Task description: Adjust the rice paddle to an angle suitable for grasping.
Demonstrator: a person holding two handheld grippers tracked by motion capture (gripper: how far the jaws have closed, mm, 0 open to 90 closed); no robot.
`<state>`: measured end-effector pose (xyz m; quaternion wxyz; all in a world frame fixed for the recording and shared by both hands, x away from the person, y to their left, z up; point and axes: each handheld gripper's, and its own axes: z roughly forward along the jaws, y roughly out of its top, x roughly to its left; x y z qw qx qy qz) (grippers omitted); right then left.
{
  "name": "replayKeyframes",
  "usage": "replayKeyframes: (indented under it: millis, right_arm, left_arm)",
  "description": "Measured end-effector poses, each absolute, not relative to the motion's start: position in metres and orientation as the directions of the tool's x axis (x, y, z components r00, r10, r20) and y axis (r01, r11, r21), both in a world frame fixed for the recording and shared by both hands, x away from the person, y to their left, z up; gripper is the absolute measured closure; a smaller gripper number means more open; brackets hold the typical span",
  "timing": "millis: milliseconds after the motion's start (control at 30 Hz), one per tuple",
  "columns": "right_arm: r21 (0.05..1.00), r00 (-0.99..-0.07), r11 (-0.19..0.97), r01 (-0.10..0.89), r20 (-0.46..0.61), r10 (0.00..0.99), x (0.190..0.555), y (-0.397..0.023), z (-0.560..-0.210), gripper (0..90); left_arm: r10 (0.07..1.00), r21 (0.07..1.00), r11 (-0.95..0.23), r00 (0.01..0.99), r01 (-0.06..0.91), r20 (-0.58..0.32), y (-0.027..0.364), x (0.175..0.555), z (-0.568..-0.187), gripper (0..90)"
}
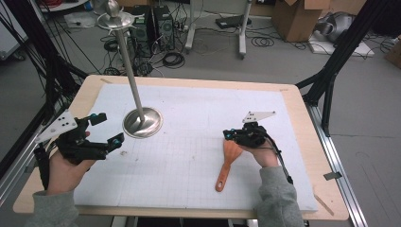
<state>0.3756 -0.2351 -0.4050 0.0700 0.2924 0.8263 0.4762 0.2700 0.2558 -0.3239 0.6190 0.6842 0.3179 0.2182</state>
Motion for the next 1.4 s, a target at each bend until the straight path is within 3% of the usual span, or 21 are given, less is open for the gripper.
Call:
replayKeyframes:
  millis: [1033,1400]
  right_arm:
    - [0.747,-0.815,0.513,0.423,0.066,0.576,0.391,-0.212,-0.439,89.4]
    - [0.739,-0.794,0.545,0.396,-0.022,0.607,0.392,-0.203,-0.444,89.4]
  left_arm:
    - [0.716,0.982,-0.042,0.691,0.184,-0.099,0.261,0.266,-0.328,2.4]
    - [0.717,0.981,-0.046,0.690,0.190,-0.100,0.259,0.266,-0.329,2.4]
